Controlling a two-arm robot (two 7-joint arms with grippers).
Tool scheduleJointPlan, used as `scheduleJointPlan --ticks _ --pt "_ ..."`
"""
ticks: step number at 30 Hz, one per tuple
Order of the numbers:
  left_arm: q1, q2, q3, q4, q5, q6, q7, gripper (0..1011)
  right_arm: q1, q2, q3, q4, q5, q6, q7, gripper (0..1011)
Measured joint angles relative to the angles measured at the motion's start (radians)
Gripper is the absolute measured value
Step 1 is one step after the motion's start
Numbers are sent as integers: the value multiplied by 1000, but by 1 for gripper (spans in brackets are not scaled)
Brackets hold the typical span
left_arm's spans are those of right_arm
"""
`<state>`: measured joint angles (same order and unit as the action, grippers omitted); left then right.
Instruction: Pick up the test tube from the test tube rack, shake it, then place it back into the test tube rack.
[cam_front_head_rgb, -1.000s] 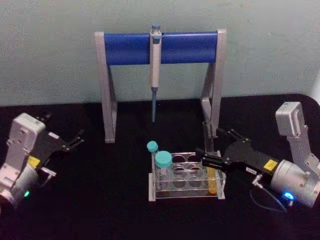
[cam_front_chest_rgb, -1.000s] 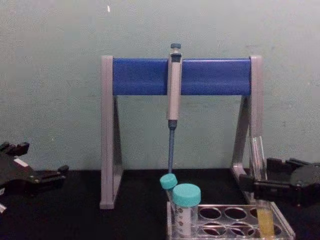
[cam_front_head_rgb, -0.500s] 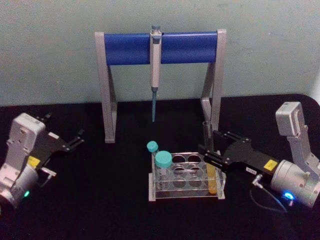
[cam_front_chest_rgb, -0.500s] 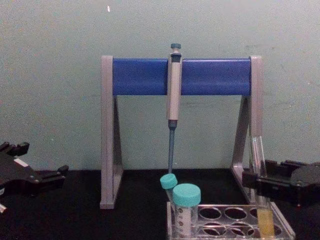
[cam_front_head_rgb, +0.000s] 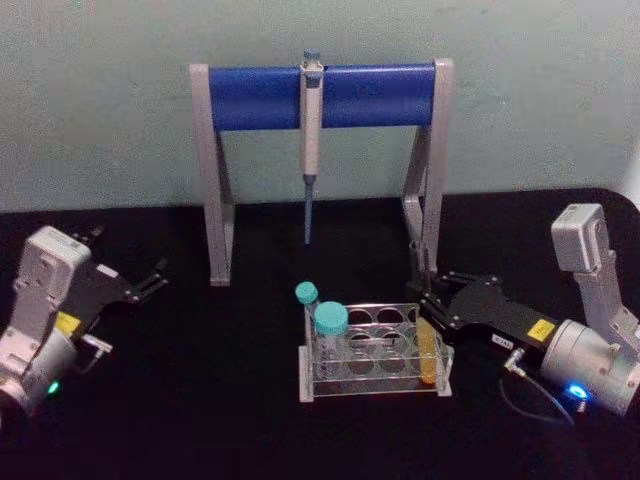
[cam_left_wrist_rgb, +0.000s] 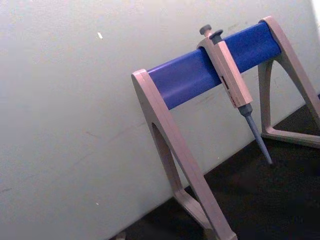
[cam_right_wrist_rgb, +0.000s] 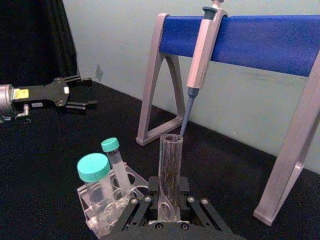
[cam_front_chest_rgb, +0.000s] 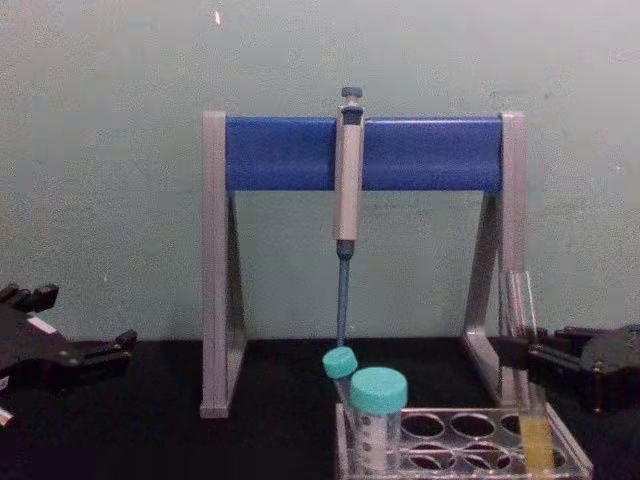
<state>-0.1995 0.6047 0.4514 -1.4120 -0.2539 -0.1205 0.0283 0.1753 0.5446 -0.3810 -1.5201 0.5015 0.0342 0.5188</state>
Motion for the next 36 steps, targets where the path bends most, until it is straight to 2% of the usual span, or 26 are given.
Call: scheduleJointPlan --ticks 29,36 --pt "0 0 0 0 0 0 0 1001 -1 0 0 1 0 -8 7 232" --pt "0 0 0 0 0 0 0 1001 -9 -1 10 -3 39 -34 37 232"
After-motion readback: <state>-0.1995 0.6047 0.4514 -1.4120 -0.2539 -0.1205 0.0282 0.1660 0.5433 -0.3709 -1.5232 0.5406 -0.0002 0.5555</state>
